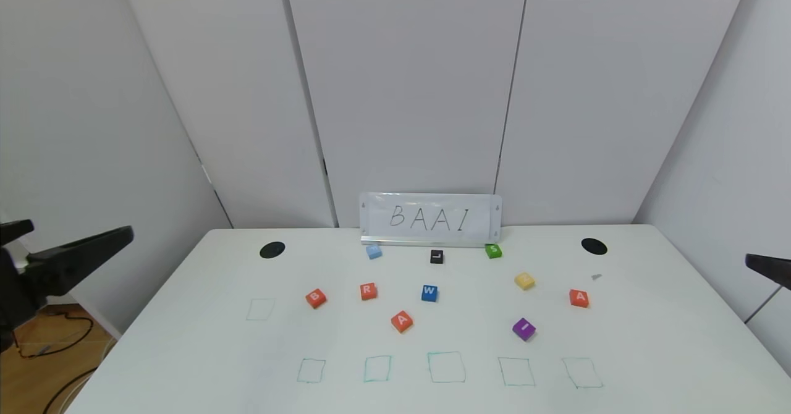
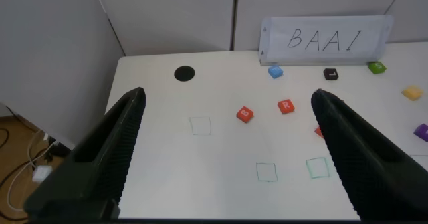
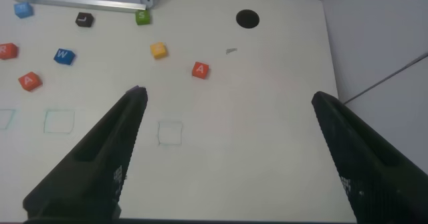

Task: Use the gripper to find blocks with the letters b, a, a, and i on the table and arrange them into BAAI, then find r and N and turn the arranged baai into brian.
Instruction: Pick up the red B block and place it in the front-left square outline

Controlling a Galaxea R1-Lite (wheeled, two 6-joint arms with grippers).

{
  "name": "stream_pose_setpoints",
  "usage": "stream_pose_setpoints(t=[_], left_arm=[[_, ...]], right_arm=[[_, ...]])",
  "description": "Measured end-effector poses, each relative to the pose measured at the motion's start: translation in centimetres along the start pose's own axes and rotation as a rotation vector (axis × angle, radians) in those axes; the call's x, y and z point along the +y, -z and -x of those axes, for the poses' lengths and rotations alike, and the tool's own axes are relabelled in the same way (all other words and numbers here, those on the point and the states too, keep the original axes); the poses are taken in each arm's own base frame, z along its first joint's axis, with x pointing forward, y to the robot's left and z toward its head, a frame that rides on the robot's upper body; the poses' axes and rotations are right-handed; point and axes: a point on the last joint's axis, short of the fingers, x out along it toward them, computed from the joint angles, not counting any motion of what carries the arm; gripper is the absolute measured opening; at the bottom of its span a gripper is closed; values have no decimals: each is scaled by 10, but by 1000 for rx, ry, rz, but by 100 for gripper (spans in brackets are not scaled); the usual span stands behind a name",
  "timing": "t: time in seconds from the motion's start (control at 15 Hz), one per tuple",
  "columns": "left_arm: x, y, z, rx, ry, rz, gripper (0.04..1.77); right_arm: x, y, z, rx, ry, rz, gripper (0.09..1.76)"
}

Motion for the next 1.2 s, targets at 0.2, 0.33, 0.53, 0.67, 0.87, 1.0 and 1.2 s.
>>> stream_pose_setpoints(t=[0.2, 0.33, 0.53, 0.67, 0.87, 1.0, 1.2], left_arm=[[1, -8, -43, 94, 24, 2, 176], [1, -9, -73, 161, 29, 7, 176], [3, -7, -114, 307, 32, 14, 176], [3, -8, -134, 426, 35, 22, 176], [3, -10, -154, 550, 37, 35, 176], [3, -10, -164, 586, 38, 37, 176], [-1, -6, -173, 627, 23, 59, 176]], right_arm=[[0, -16, -39, 82, -2, 2, 177], [0, -27, -69, 130, 0, 1, 177], [1, -38, -118, 212, 27, 5, 177], [8, -40, -139, 293, 16, 16, 177], [16, -40, -150, 396, -7, 3, 177], [18, -40, -155, 402, -11, 1, 177], [16, -41, -155, 396, -5, -1, 177]])
